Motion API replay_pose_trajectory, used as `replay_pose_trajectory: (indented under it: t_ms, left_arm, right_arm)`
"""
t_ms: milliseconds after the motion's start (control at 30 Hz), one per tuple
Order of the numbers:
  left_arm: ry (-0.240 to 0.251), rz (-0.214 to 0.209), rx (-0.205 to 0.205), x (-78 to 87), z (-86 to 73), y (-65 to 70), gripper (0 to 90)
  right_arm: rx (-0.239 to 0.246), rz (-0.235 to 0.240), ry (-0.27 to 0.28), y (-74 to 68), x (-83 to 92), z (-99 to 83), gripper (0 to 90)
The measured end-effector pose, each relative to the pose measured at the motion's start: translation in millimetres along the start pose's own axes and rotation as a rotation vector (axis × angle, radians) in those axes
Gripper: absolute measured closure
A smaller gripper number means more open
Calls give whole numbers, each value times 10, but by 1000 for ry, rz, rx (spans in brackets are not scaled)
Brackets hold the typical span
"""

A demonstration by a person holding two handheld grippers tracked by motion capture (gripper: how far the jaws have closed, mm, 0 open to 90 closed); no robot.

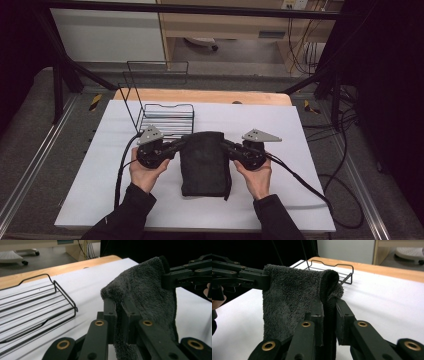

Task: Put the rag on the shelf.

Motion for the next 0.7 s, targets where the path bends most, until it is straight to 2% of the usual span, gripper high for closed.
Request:
replay_pose_trajectory:
  t_ms: [433,700]
  left_arm:
    - [98,8,-32,268,213,57,829]
    - [151,39,-55,422,357,47,830]
  right_arm:
    - [69,-39,85,-114,217,255,797]
    - [93,-53,138,-190,282,447,798]
Point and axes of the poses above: each handheld gripper's, and its own axes: x roughly backward along the jaws, z roughly out of its top, y roughly to its right, the point moved 8 cm from there along -x, roughly forward along the jaws, and after that the axes turned 13 degrees about -y, right-handed, at the moved point
